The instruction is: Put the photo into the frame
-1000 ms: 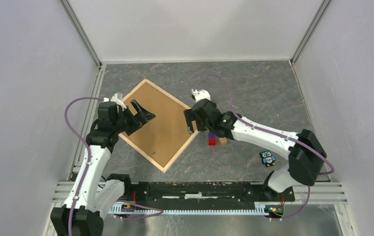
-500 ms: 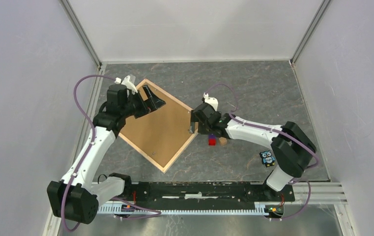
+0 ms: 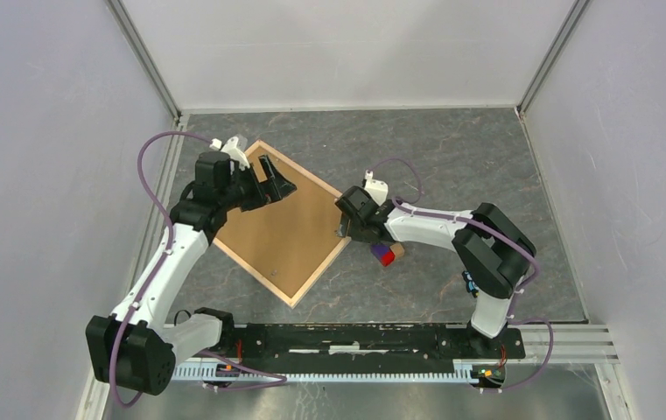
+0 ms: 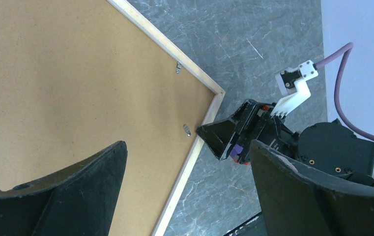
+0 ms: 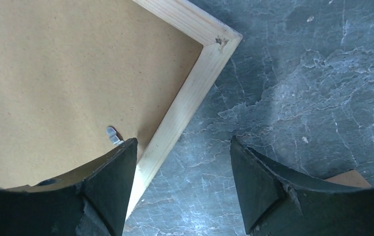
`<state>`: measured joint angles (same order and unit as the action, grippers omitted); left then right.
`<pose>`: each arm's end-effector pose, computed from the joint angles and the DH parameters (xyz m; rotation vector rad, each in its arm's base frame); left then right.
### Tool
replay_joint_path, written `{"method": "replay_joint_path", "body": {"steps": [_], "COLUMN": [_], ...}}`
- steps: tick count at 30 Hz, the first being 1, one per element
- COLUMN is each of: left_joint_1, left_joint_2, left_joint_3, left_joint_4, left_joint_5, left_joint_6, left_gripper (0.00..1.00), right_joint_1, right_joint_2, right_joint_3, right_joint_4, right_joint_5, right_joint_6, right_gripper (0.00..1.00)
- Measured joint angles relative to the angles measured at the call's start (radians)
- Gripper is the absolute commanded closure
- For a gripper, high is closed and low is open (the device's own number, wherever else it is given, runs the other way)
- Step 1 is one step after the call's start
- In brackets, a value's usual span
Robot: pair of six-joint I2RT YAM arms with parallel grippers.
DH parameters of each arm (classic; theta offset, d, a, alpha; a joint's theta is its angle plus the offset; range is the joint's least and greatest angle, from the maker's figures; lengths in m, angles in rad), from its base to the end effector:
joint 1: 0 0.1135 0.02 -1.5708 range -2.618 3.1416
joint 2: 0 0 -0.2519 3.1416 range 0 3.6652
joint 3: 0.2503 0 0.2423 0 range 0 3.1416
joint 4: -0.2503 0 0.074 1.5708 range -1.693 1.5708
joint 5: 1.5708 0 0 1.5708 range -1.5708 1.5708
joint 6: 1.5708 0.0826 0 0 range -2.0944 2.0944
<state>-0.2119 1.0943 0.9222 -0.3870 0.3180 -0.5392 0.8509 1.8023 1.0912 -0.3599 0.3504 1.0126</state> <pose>0.2637 -0.0831 0.2754 -0.1649 2.1933 -0.7719 0.2636 0.2576 0.1179 0.3217 2.5395 0.2539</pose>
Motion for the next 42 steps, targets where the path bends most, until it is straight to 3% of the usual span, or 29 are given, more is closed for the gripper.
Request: {"method": "replay_joint_path", "body": {"steps": [18,26,30,38,42], "left_joint_1": [-0.011,-0.014,-0.014,-0.014,-0.015], "left_joint_2": [-0.008,-0.008,-0.008,-0.004,0.008], "left_joint_3": [-0.013,-0.013,-0.017,-0.022,-0.018], "left_joint_4": [0.001,0.001,0.001,0.001,-0.009], "left_joint_5": [0.007,0.007,0.006,0.006,-0.011], "left_joint_6": [0.007,0.01,0.011,0.012,0.036], "left_gripper": [0.0,0.0,0.0,0.0,0.0], "right_joint_1": [-0.01,-0.09,-0.133,-0.207,-0.245], "right_joint_2": [0.032,0.032,0.041,0.088,0.135], "right_joint_3": [0.024,-0.006,-0.004,0.058,0.119], "right_joint_4": [0.029,0.156,0.188,0.203,0.222], "right_joint_5": [0.072,-0.011,-0.057,-0.103,-0.163], "right_joint_6": [-0.034,-0.199,-0.254,-0.413,-0.529], "right_gripper": [0.41,0.61,0.66,0.88,0.88]}}
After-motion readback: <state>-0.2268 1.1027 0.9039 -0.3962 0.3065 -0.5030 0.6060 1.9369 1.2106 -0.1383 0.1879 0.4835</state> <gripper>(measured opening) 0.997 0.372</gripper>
